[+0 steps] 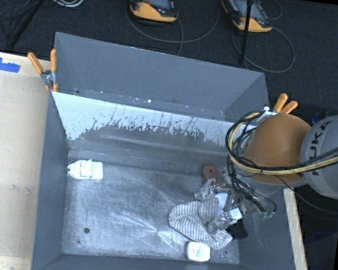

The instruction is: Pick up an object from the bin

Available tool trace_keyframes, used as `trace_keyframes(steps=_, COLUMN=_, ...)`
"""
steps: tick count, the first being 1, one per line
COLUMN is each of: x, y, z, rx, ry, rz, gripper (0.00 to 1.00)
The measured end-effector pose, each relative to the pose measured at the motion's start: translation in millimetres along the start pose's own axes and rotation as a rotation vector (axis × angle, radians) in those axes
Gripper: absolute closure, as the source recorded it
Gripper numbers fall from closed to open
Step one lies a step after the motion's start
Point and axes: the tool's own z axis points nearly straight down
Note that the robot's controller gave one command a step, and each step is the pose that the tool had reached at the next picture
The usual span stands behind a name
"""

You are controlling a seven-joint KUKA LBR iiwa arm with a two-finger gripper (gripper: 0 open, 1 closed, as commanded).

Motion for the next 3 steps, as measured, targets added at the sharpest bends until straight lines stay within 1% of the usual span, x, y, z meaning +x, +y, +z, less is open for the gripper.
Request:
trace_keyframes(steps=1, x=0.0, y=0, z=0, rx=0.0, ry=0.0, rz=0.0, gripper=1.0)
trace_keyframes(steps=2, x=2.9, y=1, z=-3, rx=-0.001, ry=0.004, rz=-0.002, gripper=1.0)
trace_keyframes(steps=3, x=9.1, y=6, z=-15, rx=-0.009, ry=0.013, rz=-0.001, gripper=1.0)
